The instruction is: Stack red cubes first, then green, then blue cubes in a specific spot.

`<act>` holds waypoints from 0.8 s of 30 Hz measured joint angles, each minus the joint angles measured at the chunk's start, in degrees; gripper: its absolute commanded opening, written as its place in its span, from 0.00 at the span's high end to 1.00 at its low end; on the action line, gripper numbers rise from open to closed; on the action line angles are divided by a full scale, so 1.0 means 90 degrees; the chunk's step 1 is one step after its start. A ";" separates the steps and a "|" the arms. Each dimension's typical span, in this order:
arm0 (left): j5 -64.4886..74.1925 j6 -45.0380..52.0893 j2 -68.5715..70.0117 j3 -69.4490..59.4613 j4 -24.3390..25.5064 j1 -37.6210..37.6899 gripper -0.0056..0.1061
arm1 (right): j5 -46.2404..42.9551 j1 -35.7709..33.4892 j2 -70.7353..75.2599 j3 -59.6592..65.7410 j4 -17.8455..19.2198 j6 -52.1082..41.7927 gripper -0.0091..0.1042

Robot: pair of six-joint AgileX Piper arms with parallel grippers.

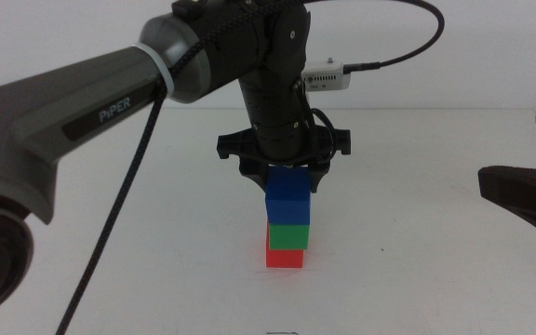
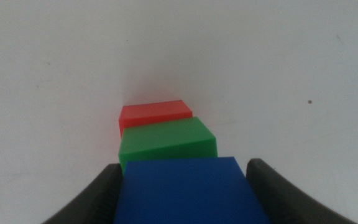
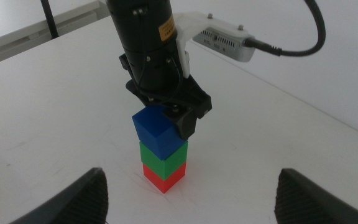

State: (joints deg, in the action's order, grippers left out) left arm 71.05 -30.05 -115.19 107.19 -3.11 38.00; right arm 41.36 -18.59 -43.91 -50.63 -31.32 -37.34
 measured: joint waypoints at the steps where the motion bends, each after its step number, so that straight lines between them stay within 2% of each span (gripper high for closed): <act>1: 0.0000 0.0000 -0.0020 0.0007 0.0005 0.0000 0.91 | 0.0000 0.0000 0.0000 0.0000 0.0000 0.0000 0.19; 13: -0.0006 -0.0002 -0.0106 0.0020 0.0123 0.0000 0.91 | 0.0000 0.0000 0.0000 0.0000 0.0000 0.0000 0.19; 21: -0.0006 -0.0002 -0.0105 0.0020 -0.0126 0.0000 0.90 | 0.0000 0.0000 0.0000 0.0000 0.0000 0.0000 0.19; 22: -0.0006 -0.0002 -0.0105 0.0020 -0.0139 0.0000 0.89 | 0.0000 0.0000 0.0000 0.0000 0.0000 0.0000 0.19; 23: -0.0006 -0.0002 -0.0105 0.0020 -0.0118 0.0000 0.78 | 0.0000 0.0000 0.0000 0.0000 0.0000 0.0000 0.19; 24: -0.0006 -0.0002 -0.0105 0.0020 -0.0109 0.0000 0.76 | 0.0000 0.0000 0.0000 0.0000 0.0000 0.0000 0.19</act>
State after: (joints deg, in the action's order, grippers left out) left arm 71.00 -30.06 -116.14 107.37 -4.09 38.00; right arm 41.36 -18.59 -43.91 -50.63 -31.32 -37.34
